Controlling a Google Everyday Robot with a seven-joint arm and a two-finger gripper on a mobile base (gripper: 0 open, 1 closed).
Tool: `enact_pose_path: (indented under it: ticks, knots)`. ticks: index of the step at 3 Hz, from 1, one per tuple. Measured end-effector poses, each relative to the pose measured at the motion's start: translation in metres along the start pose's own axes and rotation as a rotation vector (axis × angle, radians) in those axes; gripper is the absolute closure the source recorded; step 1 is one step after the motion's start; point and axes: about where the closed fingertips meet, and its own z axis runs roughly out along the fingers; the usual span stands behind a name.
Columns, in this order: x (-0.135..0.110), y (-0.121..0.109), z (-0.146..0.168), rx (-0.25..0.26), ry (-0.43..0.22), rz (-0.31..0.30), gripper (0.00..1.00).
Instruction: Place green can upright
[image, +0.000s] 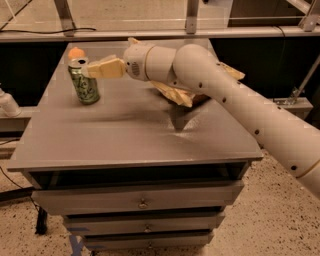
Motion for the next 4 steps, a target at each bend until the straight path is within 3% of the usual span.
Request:
enact_pose_path:
  ticks: [1,2,3,4]
  knots:
    - [-0.005,0.014,0.008,-0.117,0.008,-0.116,0.00]
    - [-0.036,0.012,0.011,-0.206,-0.025,-0.280,0.00]
    - [-0.079,0.003,0.010,-0.236,-0.050,-0.479,0.00]
    - [-0.116,-0.020,-0.010,-0.196,-0.064,-0.620,0.00]
